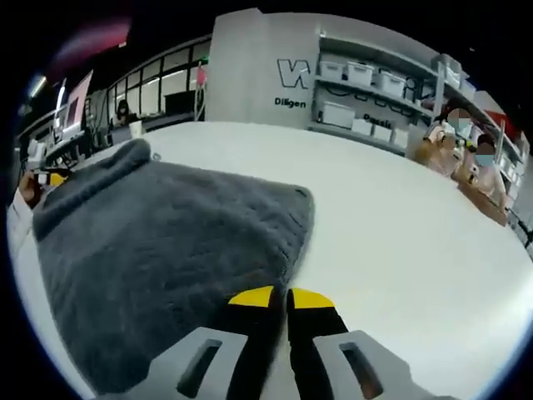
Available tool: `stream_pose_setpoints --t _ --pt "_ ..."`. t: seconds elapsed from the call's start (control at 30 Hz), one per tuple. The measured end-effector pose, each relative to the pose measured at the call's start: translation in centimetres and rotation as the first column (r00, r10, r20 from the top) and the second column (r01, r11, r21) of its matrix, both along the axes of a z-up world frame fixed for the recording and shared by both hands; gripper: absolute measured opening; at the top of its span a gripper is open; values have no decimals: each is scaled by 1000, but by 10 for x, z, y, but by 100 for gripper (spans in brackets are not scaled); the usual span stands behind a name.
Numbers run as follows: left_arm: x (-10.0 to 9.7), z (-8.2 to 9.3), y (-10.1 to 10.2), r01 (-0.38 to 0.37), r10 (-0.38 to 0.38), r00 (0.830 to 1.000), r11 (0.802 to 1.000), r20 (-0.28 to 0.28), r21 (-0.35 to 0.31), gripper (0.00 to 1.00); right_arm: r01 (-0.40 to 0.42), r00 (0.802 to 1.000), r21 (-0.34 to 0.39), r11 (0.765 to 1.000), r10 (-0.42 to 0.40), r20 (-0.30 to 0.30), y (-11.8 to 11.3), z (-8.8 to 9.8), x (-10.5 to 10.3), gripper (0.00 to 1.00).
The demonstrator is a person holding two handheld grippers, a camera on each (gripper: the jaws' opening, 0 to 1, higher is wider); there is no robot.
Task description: Open the folded towel by lifting each exposed corner and separating the folded layers until the towel lies flat within the target outline without major curled edges
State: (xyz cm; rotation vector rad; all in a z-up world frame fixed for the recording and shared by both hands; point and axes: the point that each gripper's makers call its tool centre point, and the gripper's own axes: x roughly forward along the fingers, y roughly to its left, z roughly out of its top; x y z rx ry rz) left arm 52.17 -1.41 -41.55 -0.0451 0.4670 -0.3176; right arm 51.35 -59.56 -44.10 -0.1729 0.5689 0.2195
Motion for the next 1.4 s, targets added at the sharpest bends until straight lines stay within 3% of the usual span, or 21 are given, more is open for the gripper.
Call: stream_pose_setpoints --t 0.53,1.4 --pt "0 -4 1 1 -1 1000 1000 -18 12 97 23 1000 -32 999 -22 5 -13 1 1 0" --pt "-3 -9 0 16 -14 999 999 -45 38 96 121 993 -174 977 -122 5 -53 1 -4 0"
